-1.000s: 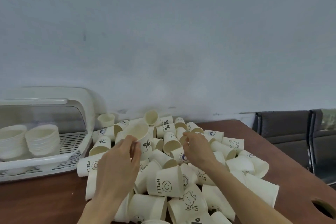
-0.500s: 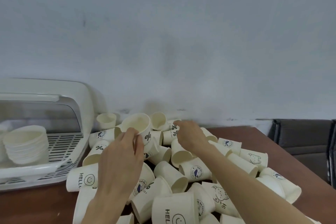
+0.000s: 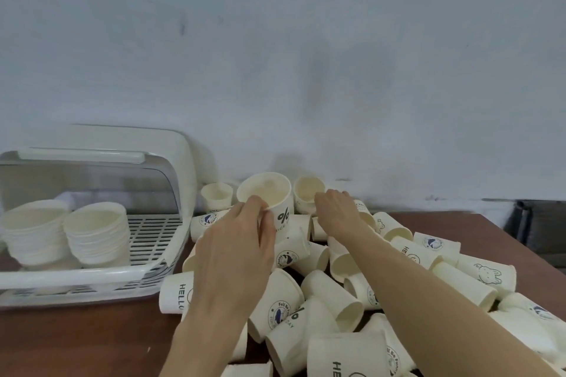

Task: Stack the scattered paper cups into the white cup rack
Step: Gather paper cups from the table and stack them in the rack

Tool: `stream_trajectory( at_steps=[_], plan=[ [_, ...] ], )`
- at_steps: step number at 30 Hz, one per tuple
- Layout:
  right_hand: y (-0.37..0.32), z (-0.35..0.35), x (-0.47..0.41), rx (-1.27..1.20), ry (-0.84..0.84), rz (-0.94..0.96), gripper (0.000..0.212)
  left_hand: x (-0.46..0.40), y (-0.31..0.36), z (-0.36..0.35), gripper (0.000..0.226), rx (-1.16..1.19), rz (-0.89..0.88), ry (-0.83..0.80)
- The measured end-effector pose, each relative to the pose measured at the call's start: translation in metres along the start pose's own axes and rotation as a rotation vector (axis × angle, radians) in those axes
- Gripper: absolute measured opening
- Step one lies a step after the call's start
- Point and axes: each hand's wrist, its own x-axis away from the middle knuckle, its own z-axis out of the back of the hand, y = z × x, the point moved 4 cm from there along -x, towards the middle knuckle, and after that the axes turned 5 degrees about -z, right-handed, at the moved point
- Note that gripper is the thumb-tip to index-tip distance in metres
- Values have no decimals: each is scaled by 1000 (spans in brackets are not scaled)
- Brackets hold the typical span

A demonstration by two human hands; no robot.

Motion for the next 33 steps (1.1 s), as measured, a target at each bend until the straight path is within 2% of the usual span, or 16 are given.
stream_trajectory(
  at_steps=[2, 5, 10, 16, 23, 33],
  plan=[
    [-1, 8, 6, -25, 42, -32, 18, 0, -2, 0, 11, 18, 4, -11],
    [-2, 22, 19, -69, 96, -77, 31, 1, -1, 4, 11, 33, -1, -3],
    [-6, 51, 50, -163, 193, -126, 13, 11, 17, 16, 11, 4, -31, 36],
    [-18, 74, 97, -304, 275, -86, 12, 37, 11, 43, 17, 11, -16, 33],
    [-47, 110, 144, -323, 359, 63, 23, 61, -1, 98, 15, -99, -22, 14],
    [-77, 141, 175, -408, 211, 54, 26, 75, -7, 139, 10, -110, 43, 1]
  ],
)
